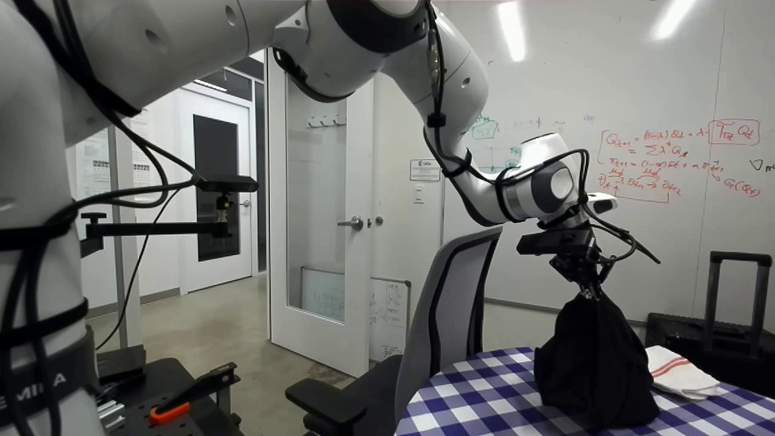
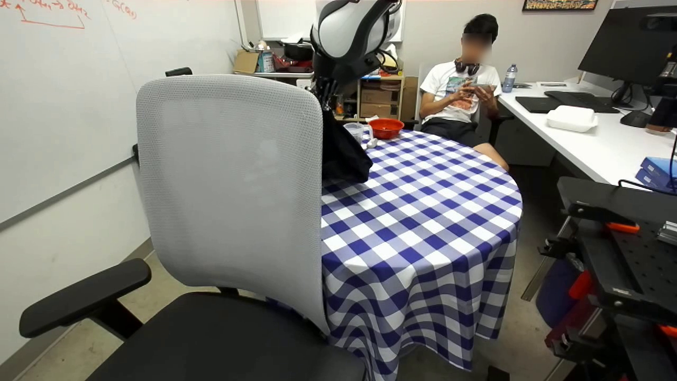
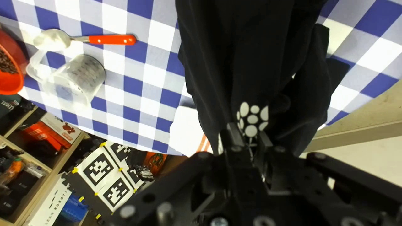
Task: Put the cloth on the head rest
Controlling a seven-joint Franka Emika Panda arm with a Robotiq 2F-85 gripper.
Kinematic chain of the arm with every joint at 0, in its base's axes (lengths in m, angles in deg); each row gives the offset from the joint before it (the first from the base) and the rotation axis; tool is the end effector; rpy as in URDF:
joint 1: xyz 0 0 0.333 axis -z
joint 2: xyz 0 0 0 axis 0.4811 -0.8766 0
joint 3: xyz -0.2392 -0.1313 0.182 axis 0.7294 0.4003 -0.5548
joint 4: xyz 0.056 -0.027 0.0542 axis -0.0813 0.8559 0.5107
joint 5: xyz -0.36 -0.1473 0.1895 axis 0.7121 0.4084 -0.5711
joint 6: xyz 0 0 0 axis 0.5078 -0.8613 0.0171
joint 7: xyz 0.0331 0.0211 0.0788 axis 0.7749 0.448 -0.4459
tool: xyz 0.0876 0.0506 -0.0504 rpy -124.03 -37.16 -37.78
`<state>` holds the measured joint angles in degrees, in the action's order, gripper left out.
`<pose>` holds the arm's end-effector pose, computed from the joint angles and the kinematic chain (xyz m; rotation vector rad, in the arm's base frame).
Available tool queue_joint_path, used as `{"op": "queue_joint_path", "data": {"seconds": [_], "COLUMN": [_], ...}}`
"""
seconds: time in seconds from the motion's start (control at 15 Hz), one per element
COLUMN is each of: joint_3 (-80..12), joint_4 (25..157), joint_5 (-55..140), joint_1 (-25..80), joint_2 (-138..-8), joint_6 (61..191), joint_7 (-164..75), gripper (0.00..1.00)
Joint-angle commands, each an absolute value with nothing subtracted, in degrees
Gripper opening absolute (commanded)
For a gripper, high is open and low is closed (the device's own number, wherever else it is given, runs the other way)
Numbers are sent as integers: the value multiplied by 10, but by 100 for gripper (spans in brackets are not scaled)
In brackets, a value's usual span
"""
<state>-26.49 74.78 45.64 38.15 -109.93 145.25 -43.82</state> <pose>0.7815 -0.2473 0.1934 2.8029 -0.3509 0.5646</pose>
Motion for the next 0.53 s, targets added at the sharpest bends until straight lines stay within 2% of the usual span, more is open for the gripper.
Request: {"op": "queue_joint_path", "data": {"seconds": [0.0, 0.47], "joint_3": [-257, -202], "joint_4": [791, 874], "joint_5": [472, 574], "joint_1": [379, 345], "joint_2": [-1075, -1075], "joint_6": [1408, 1327], "joint_7": [-472, -487], "gripper": [5, 5]}}
